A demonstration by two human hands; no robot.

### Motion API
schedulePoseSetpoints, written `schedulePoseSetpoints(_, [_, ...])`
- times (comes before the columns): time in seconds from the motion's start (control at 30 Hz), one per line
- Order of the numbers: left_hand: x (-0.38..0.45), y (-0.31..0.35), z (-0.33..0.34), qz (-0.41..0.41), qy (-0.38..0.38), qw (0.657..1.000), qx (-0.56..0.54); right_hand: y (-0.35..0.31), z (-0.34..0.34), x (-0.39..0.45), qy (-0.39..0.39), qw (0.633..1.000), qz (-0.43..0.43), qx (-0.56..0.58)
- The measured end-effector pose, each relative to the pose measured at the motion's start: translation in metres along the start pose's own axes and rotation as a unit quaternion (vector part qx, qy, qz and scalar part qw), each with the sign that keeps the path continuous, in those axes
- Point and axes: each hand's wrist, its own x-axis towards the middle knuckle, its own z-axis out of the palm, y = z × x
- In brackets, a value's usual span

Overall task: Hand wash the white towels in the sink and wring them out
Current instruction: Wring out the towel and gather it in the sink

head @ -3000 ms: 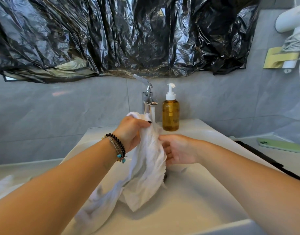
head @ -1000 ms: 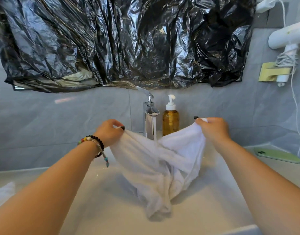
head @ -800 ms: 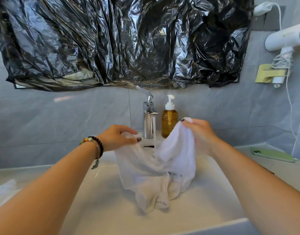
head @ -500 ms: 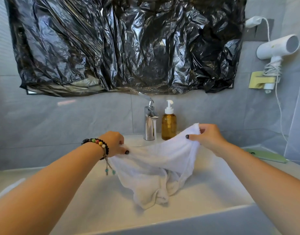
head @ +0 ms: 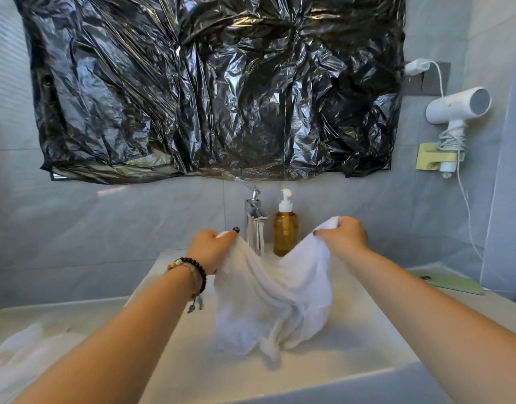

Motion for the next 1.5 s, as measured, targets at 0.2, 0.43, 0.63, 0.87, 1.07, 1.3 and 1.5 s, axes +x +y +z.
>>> schedulePoseSetpoints(0.2, [-0.012,0.014,0.018,-0.072,-0.148,0.970,-0.178,-0.043,0.016,-0.046,-0.283,0.947,-0.080,0.129])
schedulePoseSetpoints(0.43, [-0.005,-0.014,0.011,-0.028,-0.256,0.953,-0.163,-0.038,0.024,-0.058,-0.322,0.926,-0.157,0.119])
schedulePoseSetpoints(0.63, [-0.001,-0.023,0.018,-0.008,-0.150,0.974,-0.172,-0.018,0.017,-0.018,-0.239,0.955,-0.041,0.171])
schedulePoseSetpoints(0.87, [-0.006,-0.017,0.020,0.046,-0.211,0.957,-0.192,0.014,0.058,-0.010,-0.403,0.906,-0.121,-0.032])
schedulePoseSetpoints(1.07, [0.000,-0.017,0.009,0.046,-0.134,0.957,-0.254,0.014,0.071,-0.019,-0.486,0.866,-0.114,0.037])
schedulePoseSetpoints(1.3, [0.002,-0.016,0.003,0.038,-0.134,0.951,-0.276,-0.019,0.045,-0.013,-0.176,0.964,-0.143,0.142])
schedulePoseSetpoints(1.5, [-0.006,-0.020,0.010,0.085,-0.210,0.952,-0.205,-0.056,0.036,-0.019,-0.051,0.978,-0.176,0.097])
